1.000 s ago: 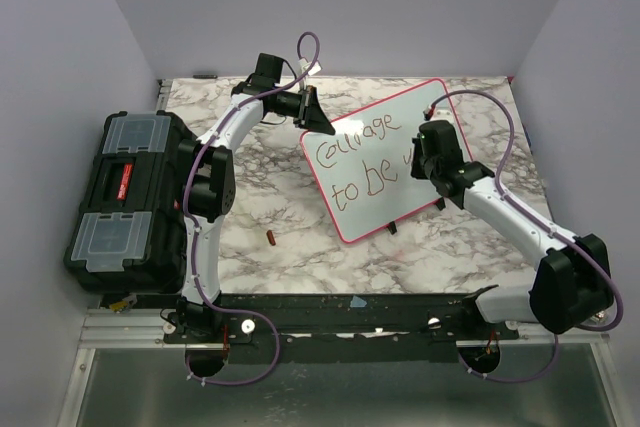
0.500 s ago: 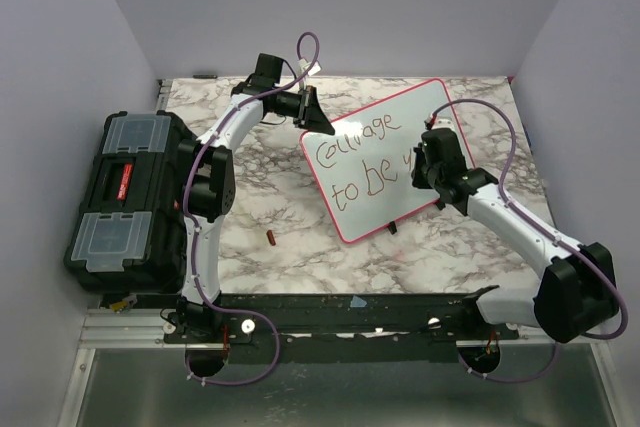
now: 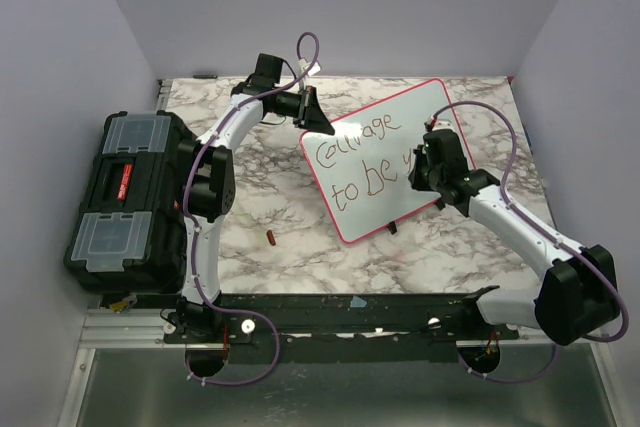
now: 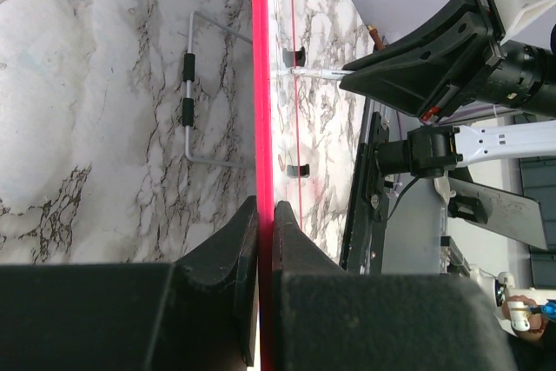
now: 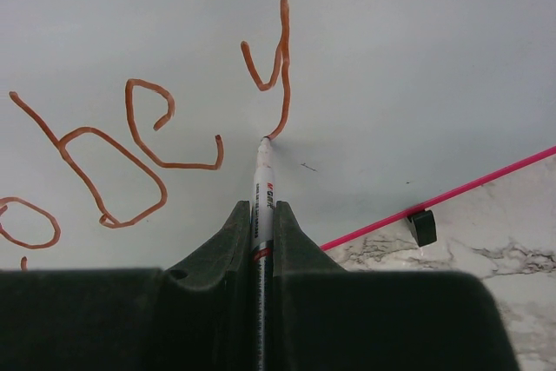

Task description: Write a sentence on the whiteboard

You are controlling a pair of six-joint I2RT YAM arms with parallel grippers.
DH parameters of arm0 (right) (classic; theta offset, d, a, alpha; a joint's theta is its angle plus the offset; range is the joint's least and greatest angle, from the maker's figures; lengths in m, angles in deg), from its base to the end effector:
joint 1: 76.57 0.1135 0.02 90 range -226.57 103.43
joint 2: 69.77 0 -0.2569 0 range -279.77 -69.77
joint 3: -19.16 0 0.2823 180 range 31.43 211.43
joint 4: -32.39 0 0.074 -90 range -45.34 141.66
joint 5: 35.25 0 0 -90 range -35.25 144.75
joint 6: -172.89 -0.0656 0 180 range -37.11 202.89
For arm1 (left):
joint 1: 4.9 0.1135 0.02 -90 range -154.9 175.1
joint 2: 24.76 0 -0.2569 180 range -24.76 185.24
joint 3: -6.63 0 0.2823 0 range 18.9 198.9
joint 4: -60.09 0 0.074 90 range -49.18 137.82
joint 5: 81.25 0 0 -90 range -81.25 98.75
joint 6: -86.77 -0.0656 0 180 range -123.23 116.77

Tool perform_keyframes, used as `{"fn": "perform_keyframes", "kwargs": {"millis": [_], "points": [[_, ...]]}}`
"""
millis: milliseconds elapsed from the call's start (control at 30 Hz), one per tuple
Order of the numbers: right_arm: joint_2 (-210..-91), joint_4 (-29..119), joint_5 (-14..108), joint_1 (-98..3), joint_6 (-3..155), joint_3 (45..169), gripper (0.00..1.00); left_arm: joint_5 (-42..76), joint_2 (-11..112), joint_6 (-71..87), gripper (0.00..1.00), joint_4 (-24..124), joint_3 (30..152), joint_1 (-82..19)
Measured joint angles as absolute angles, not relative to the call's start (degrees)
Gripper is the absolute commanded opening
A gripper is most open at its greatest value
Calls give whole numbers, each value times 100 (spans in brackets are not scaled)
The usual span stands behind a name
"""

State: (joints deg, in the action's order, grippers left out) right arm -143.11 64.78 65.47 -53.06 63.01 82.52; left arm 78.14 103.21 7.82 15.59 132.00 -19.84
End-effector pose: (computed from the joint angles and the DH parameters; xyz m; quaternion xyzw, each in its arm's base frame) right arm 0.3044 0.1191 0.2174 0.0089 0.9116 0.0692 0.4051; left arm 0.4925 -0.1950 0.2321 0.2340 0.7577 -0.5838 0.1738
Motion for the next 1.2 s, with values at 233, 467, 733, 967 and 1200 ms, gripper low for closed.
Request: {"fn": "perform_keyframes", "kwargs": {"millis": [233, 467, 733, 967, 1200], "points": [[-14423, 6537, 6438, -5306, 6295, 8425, 1, 7814, 10321, 782, 0, 1559, 13191, -1982], [-14565, 6557, 6387, -5306, 6249, 8711, 1, 7820, 10321, 776, 0, 1561, 13191, -1962], [-14556, 6561, 6330, -5304, 6089, 9218, 1, 7842, 10321, 738, 0, 1587, 13191, -1964], [-14508, 6561, 6774, -5350, 6103, 9301, 1, 7844, 10321, 736, 0, 1590, 13189, -1964], [-14508, 6559, 7082, -5453, 6192, 9299, 1, 7844, 10321, 736, 0, 1592, 13189, -1964]]}}
